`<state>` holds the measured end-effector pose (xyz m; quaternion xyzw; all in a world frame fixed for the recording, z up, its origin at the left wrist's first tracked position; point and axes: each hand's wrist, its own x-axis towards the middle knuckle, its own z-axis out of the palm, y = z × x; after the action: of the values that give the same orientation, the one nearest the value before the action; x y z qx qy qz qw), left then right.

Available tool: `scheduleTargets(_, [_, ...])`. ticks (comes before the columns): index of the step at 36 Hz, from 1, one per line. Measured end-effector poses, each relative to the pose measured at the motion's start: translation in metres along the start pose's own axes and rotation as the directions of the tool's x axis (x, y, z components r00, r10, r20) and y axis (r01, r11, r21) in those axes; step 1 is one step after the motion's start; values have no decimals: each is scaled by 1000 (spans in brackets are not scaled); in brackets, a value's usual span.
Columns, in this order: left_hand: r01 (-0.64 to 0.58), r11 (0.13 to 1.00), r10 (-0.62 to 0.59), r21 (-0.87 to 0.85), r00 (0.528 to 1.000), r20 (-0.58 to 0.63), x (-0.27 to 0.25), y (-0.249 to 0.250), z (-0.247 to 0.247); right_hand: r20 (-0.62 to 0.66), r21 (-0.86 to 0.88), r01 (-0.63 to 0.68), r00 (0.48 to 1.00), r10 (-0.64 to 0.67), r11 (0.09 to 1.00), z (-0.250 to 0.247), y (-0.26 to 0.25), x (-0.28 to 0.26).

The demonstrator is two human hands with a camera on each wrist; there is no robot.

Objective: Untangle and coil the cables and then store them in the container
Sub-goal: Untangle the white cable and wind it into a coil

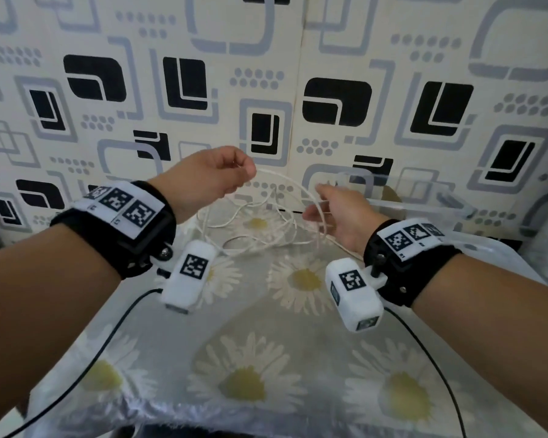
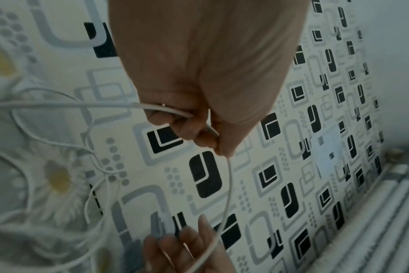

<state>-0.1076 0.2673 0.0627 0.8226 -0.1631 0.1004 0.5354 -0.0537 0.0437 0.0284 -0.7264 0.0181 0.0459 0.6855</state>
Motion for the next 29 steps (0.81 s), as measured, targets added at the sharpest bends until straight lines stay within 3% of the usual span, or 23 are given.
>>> scheduleTargets(4, [19, 996, -25, -91, 998, -61, 3, 8, 5, 63, -198, 217, 976, -209, 956, 1, -6, -13])
scheduleTargets(10, [56, 969, -92, -240, 986, -142, 4, 16, 7, 270, -14, 432, 870, -413, 902, -3, -5, -27])
scheduleTargets(19, [97, 983, -114, -156, 988, -101, -5, 6, 9, 45, -2, 608, 793, -608, 794, -12, -30, -35])
scheduleTargets(29, [165, 976, -181, -142, 978, -105, -11, -13, 7, -116, -79, 692, 709, -696, 718, -29, -71, -33])
